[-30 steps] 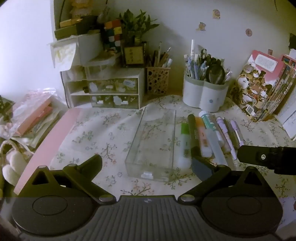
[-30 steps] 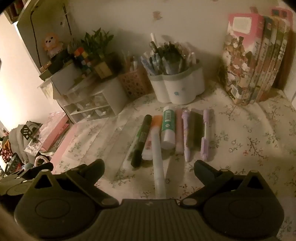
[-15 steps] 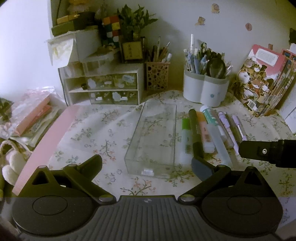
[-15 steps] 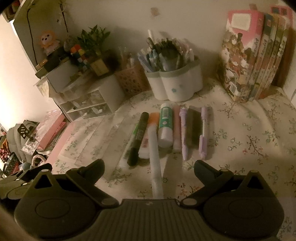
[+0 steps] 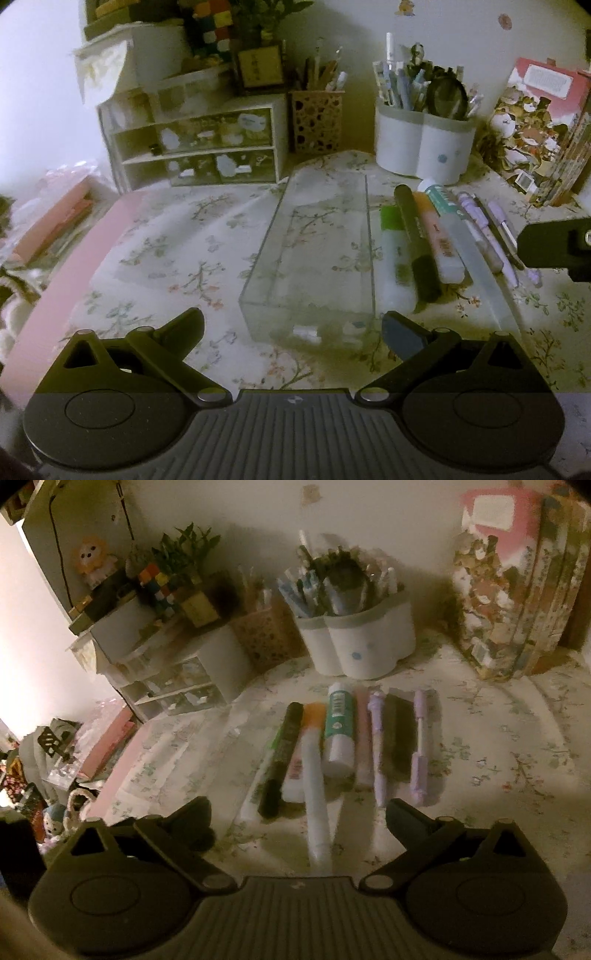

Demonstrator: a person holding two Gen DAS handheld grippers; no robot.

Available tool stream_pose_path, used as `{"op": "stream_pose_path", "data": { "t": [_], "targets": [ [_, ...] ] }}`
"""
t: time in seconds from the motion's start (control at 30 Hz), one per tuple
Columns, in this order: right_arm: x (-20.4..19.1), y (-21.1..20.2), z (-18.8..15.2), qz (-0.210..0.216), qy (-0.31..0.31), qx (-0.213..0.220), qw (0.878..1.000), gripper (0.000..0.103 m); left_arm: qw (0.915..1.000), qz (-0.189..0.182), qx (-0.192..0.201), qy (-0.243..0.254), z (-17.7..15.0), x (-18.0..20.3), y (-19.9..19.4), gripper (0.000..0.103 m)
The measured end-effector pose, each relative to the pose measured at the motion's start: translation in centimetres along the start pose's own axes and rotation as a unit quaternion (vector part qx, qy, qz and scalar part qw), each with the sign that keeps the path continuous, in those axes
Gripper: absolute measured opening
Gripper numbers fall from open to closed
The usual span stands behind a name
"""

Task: Organize stationery
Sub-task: 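Move the right tool toward the row of markers beside the clear box, then grasp the green-and-white glue stick with the right tool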

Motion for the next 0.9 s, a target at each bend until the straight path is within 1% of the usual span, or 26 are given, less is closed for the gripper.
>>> {"op": "stream_pose_path", "data": {
  "t": [0.03, 0.07, 0.1, 0.17, 0.2, 0.27, 0.3, 0.33, 0.37, 0.47, 0.6, 0.67, 0.77, 0.9],
  "targets": [
    [-0.1, 0.1, 0.1, 0.003, -0.002, 0.001, 1.0, 0.087, 1.0, 0.0, 0.005, 0.004, -0.2, 0.1, 1.2, 0.098],
    [-0.1, 0.2, 0.2, 0.005, -0.004, 0.001, 1.0, 0.084, 0.9999, 0.002, 0.008, 0.006, -1.8, 0.5, 3.5, 0.098],
    [-0.2, 0.3, 0.3, 0.007, -0.008, 0.004, 1.0, 0.082, 0.9999, 0.002, 0.011, 0.01, -1.7, 0.5, 3.9, 0.098],
    [-0.5, 0.6, 0.5, 0.023, -0.009, 0.012, 1.0, 0.074, 0.9998, -0.002, 0.014, 0.012, -1.7, 0.5, 4.7, 0.094],
    [-0.6, 0.7, 0.5, 0.027, -0.009, 0.01, 1.0, 0.072, 0.9998, -0.006, 0.014, 0.012, -1.9, 0.4, 4.9, 0.093],
    [-0.5, 1.0, 0.6, 0.034, -0.007, 0.008, 0.999, 0.062, 0.9997, -0.013, 0.015, 0.012, -2.3, 0.5, 5.7, 0.085],
    [-0.4, 1.1, 0.7, 0.035, -0.003, 0.005, 0.999, 0.059, 0.9996, -0.018, 0.022, 0.01, -2.7, 0.5, 6.1, 0.084],
    [-0.2, 1.2, 0.8, 0.036, 0.002, 0.003, 0.999, 0.053, 0.9995, -0.022, 0.024, 0.005, -2.7, 0.5, 6.3, 0.082],
    [0.0, 1.3, 0.8, 0.041, 0.01, 0.0, 0.999, 0.048, 0.9993, -0.024, 0.027, 0.006, -2.9, 0.5, 6.7, 0.078],
    [0.5, 1.5, 1.2, 0.039, 0.013, -0.009, 0.999, 0.042, 0.999, -0.023, 0.036, 0.005, -3.2, 1.0, 7.9, 0.075],
    [1.7, 2.2, 3.3, 0.044, 0.028, -0.005, 0.999, 0.041, 0.9987, -0.017, 0.047, -0.006, -3.6, 2.1, 10.4, 0.074],
    [2.5, 2.8, 4.7, 0.04, 0.039, -0.008, 0.998, 0.035, 0.9983, -0.013, 0.055, -0.01, -3.9, 2.5, 11.1, 0.073],
    [3.2, 3.9, 6.4, 0.023, 0.033, -0.008, 0.999, 0.032, 0.9975, -0.017, 0.067, -0.017, -4.3, 2.6, 12.2, 0.073],
    [3.8, 5.9, 7.7, 0.001, 0.02, -0.022, 1.0, 0.031, 0.997, -0.017, 0.073, -0.017, -4.7, 2.8, 13.5, 0.073]
  ]
}}
Point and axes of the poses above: each gripper's, at about its wrist camera, not at the fingertips, and y roughly the way its jaws point, x to its right, z to its top, the point moved 3 cm from there along y, roughly the way its jaws point, and after that the axes turned 11 degrees about -x, right-handed, at the moved point
